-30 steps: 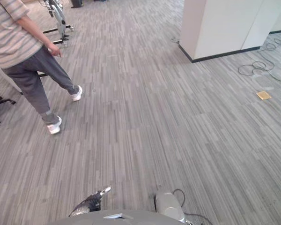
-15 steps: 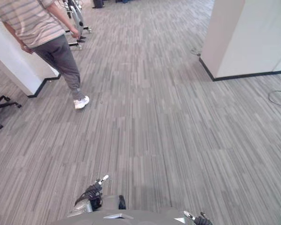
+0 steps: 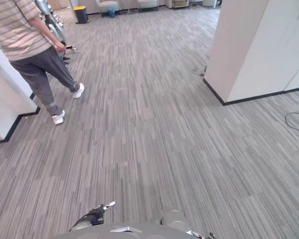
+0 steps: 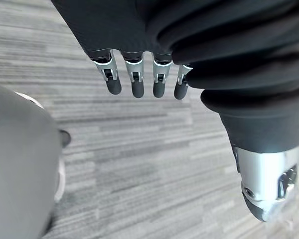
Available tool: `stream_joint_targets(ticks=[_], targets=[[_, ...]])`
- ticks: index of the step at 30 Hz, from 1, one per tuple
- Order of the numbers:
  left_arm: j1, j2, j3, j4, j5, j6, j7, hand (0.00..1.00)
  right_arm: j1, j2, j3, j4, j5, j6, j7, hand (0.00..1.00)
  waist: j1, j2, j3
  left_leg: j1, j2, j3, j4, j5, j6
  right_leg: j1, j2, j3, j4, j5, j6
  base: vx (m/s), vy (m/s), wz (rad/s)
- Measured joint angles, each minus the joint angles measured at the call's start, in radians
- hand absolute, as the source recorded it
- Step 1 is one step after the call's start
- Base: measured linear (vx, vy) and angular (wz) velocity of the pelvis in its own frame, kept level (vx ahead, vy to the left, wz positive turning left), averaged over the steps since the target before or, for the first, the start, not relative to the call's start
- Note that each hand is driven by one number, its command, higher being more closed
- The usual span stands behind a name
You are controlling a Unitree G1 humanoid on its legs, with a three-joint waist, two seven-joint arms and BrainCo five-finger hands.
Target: Organize washtable
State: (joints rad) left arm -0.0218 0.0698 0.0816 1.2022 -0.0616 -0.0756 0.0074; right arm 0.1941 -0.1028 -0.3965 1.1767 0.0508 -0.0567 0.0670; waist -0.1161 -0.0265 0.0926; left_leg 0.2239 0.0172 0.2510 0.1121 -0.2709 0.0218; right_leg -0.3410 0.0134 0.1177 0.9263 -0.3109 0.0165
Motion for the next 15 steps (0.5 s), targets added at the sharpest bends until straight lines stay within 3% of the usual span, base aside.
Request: stream_joint_targets(ticks=[1,2,3,4,5,6,7,8,9,11,13,15], targets=[[-0.017,-0.026,0.013,-0.021,-0.001,-0.002,0.003,0.0,0.007,0.006,-0.004,0.003,0.001,0.004,-0.002,0.0,0.004,-0.006,0.005,0.04,0.003,-0.004,-0.004,-0.052,-0.026,-0.082,-0.006,-0.033,-0.243,0.053,0.026,0.29,-0.201,0.06],[-0.019,-0.034,0.018,-0.029,-0.001,-0.005,0.002,0.0,0.008,0.006,-0.004,0.003,0.001,0.005,-0.003,0.0,0.002,-0.007,0.005,0.054,0.003,-0.005,-0.004,-0.074,-0.03,-0.095,-0.012,-0.038,-0.358,0.113,0.022,0.74,-0.363,0.26],[-0.019,-0.062,0.014,-0.022,0.0,-0.009,0.002,0.0,0.015,-0.006,-0.004,0.007,0.001,0.005,-0.003,0.0,-0.016,0.009,-0.004,0.08,0.018,-0.046,0.0,-0.109,-0.007,-0.1,-0.016,-0.082,-0.349,0.22,-0.034,0.81,-0.351,0.46],[-0.023,-0.074,0.023,-0.022,0.001,-0.009,-0.006,0.0,0.016,0.003,-0.026,0.005,0.001,0.003,-0.008,0.0,-0.016,0.016,-0.001,0.065,0.023,-0.083,0.092,-0.079,-0.051,-0.101,-0.027,-0.088,-0.262,0.135,-0.053,0.79,-0.383,0.55],[-0.021,-0.081,0.047,-0.033,0.001,-0.009,-0.008,0.0,0.015,0.006,-0.031,0.0,0.001,0.003,-0.008,0.0,-0.014,0.007,0.007,0.048,0.028,-0.1,0.171,-0.067,-0.068,-0.088,-0.038,-0.095,-0.232,0.1,-0.063,0.71,-0.357,0.42],[-0.012,-0.101,0.116,-0.036,0.003,-0.008,-0.008,0.0,0.015,0.005,-0.027,-0.015,0.007,0.005,-0.01,0.0,-0.008,0.02,0.016,-0.023,0.065,-0.124,0.425,-0.035,-0.102,-0.03,-0.031,-0.121,-0.232,0.056,-0.089,0.52,-0.308,0.28],[-0.009,-0.107,0.15,-0.038,0.004,-0.008,-0.008,0.0,0.015,0.008,-0.017,-0.034,0.008,0.007,-0.011,0.0,-0.004,0.032,0.02,-0.076,0.09,-0.129,0.565,0.017,-0.123,0.008,-0.021,-0.128,-0.246,0.041,-0.098,0.62,-0.333,0.24],[-0.002,-0.113,0.207,-0.058,0.008,-0.006,-0.01,0.0,0.015,0.007,0.02,-0.073,0.008,0.005,-0.01,0.0,0.002,0.044,0.019,-0.169,0.135,-0.139,0.841,0.106,-0.171,0.091,0.004,-0.141,-0.292,0.026,-0.112,0.54,-0.282,0.04],[0.007,-0.114,0.236,-0.082,0.008,-0.007,-0.011,0.0,0.014,0.005,0.055,-0.101,0.008,0.001,-0.013,0.0,0.02,0.038,0.022,-0.247,0.16,-0.131,1.03,0.159,-0.194,0.174,0.018,-0.143,-0.35,0.026,-0.114,0.44,-0.218,-0.03],[0.026,-0.114,0.242,-0.117,0.008,-0.011,-0.013,0.0,0.015,-0.008,0.093,-0.108,0.008,0.005,-0.027,0.0,0.031,0.033,0.019,-0.34,0.165,-0.108,1.127,0.157,-0.167,0.302,0.015,-0.134,-0.454,0.026,-0.114,0.17,-0.041,0.0],[0.028,-0.112,0.242,-0.141,0.002,-0.016,-0.016,0.0,0.023,-0.015,0.088,-0.106,0.009,0.018,-0.031,0.0,0.05,0.034,0.019,-0.419,0.176,-0.064,1.033,0.121,-0.109,0.388,0.005,-0.115,-0.538,0.026,-0.113,-0.01,0.027,-0.12],[0.029,-0.099,0.263,-0.151,-0.011,-0.021,-0.012,0.0,0.015,0.001,0.004,-0.105,0.014,0.023,-0.038,0.0,0.059,0.019,0.029,-0.442,0.176,0.019,0.657,0.065,-0.078,0.448,-0.026,-0.062,-0.57,0.019,-0.081,-0.17,0.029,-0.55]])
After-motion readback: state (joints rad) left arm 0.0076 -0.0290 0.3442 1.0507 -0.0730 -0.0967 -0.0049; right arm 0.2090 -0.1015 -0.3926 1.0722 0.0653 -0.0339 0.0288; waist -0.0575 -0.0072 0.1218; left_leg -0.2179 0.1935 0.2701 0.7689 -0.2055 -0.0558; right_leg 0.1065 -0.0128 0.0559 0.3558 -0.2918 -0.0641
